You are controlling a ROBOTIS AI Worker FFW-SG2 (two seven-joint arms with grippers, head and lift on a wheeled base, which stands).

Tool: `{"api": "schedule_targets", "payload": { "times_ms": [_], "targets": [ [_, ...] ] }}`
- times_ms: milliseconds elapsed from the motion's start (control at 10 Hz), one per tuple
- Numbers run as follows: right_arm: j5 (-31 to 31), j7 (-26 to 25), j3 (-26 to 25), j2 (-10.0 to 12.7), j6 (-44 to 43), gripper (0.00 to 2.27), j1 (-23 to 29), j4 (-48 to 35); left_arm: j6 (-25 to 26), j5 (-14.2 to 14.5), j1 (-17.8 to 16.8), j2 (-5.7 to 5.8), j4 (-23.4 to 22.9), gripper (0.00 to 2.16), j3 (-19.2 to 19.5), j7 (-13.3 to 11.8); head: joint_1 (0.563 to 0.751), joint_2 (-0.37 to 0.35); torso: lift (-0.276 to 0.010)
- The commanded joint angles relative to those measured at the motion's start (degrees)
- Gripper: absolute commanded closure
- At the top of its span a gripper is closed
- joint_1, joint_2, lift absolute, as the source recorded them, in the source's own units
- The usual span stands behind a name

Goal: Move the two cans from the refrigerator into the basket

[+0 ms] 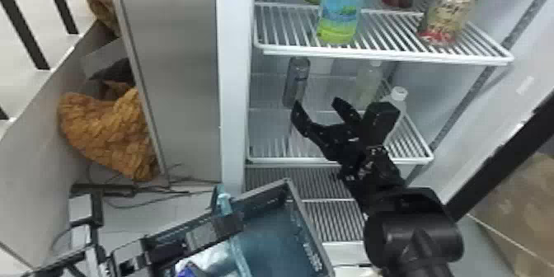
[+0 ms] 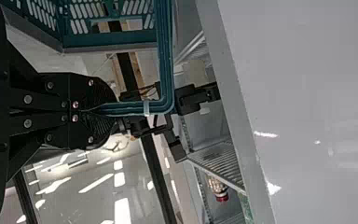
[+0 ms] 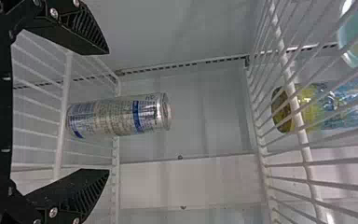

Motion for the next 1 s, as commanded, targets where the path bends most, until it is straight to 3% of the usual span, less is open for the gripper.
{"api": "schedule_targets", "payload": {
  "times_ms": [0,900],
  "targets": [
    [0.0,-0.4,0.4,0.2,-0.5,0.14,-1.9,2.5,0.1,0.0,-0.1,0.00,0.2,1.21,0.0,0.0,0.695,-0.141,-0.219],
    [3.6,-4.8,2.7,1.2,-1.2,0.14,-12.3,14.9,0.0,0.1,-0.7,0.26,0.7,1.21,-0.4,0.0,0.695,-0.126,-0.219]
  ]
}}
